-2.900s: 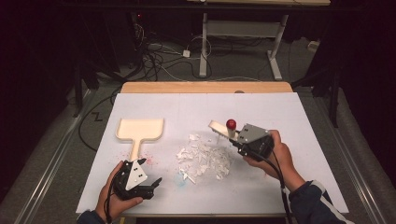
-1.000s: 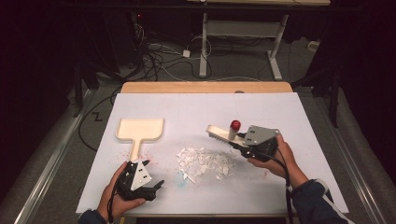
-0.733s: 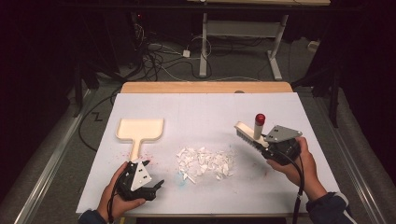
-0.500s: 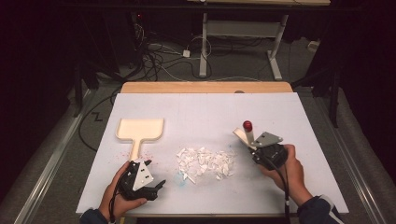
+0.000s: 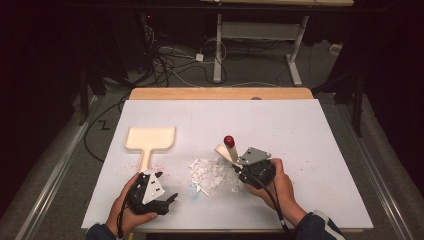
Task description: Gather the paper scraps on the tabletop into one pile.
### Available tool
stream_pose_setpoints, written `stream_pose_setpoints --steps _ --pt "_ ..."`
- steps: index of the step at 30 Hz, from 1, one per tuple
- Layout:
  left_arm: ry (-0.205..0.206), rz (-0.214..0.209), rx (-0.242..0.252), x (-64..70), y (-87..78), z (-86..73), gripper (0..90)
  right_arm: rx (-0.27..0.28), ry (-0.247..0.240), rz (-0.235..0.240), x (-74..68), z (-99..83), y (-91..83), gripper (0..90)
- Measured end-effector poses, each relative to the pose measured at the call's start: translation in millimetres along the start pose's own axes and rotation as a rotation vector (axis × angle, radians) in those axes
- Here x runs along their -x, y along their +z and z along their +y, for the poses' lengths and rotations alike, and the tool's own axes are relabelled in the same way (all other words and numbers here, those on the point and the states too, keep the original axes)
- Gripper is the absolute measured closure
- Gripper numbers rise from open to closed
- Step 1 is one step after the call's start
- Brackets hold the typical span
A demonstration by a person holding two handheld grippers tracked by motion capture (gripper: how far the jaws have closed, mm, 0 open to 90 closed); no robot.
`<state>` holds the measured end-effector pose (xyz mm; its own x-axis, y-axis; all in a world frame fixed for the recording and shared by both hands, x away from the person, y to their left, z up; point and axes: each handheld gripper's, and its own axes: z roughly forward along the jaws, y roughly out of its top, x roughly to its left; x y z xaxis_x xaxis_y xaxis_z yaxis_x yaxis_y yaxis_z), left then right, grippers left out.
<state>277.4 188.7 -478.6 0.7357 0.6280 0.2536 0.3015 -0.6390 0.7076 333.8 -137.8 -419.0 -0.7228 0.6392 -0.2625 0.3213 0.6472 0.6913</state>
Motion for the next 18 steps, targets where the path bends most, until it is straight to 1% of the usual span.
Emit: stream_pose_setpoints --steps 2,4,6,8,10,12,15,17,18 --pt "-0.002 0.003 0.001 -0.8 -0.9 -0.6 18.0 0.019 0.011 0.016 2.8 1.1 -5.6 68.0" --pt "-0.005 0.006 0.003 -1.0 -1.5 -0.8 18.0 0.046 0.019 0.006 7.7 0.4 -13.6 67.9" --pt "-0.003 0.007 0.004 -0.8 -2.2 -0.7 17.9 0.064 0.025 0.012 13.5 -1.2 -22.9 67.9" --pt "-0.001 0.009 0.003 -0.5 -2.7 -0.7 18.0 0.084 0.022 0.025 21.0 -5.2 -34.5 67.9" --pt "-0.001 0.012 0.004 -0.6 -3.1 -0.7 18.0 0.089 0.015 0.042 27.5 -10.7 -47.1 67.9" --pt "-0.001 0.011 0.001 -0.8 -3.1 -0.8 17.9 0.076 0.011 0.049 34.4 -17.9 -59.8 67.9" --pt "0.000 0.010 -0.001 -0.3 -2.6 -0.8 18.0 0.053 0.005 0.059 41.2 -33.4 -75.1 67.9" --pt "0.002 0.009 -0.001 0.0 -2.5 -0.6 18.0 0.025 -0.007 0.084 44.5 -44.8 -82.3 67.9" --pt "0.002 0.009 -0.001 0.3 -2.5 -0.5 18.0 0.011 -0.009 0.089 45.8 -50.1 -85.0 68.0"
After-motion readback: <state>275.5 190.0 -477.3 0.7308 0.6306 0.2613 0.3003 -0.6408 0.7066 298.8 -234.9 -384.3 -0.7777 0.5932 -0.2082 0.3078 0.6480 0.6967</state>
